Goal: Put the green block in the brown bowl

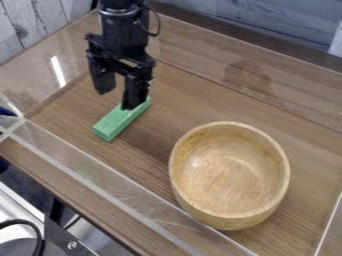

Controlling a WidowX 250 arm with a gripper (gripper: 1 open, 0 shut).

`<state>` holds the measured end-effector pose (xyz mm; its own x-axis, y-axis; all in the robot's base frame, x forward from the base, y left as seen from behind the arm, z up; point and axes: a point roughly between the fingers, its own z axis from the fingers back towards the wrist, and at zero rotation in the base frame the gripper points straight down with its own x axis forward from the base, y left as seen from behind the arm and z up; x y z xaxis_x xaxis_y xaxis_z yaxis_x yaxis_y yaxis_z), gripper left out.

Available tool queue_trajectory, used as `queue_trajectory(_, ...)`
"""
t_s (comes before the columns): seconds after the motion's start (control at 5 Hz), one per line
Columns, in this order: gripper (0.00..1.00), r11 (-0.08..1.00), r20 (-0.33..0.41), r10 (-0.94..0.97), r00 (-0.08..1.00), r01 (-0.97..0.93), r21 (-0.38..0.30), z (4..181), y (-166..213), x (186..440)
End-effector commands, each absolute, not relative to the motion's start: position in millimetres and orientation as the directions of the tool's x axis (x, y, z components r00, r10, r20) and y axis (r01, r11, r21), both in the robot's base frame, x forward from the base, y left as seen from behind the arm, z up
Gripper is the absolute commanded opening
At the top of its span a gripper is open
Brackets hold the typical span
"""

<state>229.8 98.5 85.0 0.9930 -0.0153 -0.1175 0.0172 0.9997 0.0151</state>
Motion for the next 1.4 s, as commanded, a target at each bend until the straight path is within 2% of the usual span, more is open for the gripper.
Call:
queue_trajectory(0.0,1.0,0.999,-0.088,-0.01,0.996,0.013,0.034,84.3,110.8,231.3)
queue_trajectory(0.6,1.0,0.999,-0.09,-0.004,0.996,0.008,0.037,55.9,126.3,232.0)
queue_trajectory(1.2,1.0,0.999,-0.096,0.005,0.995,-0.002,0.033,41.0,130.4,234.9)
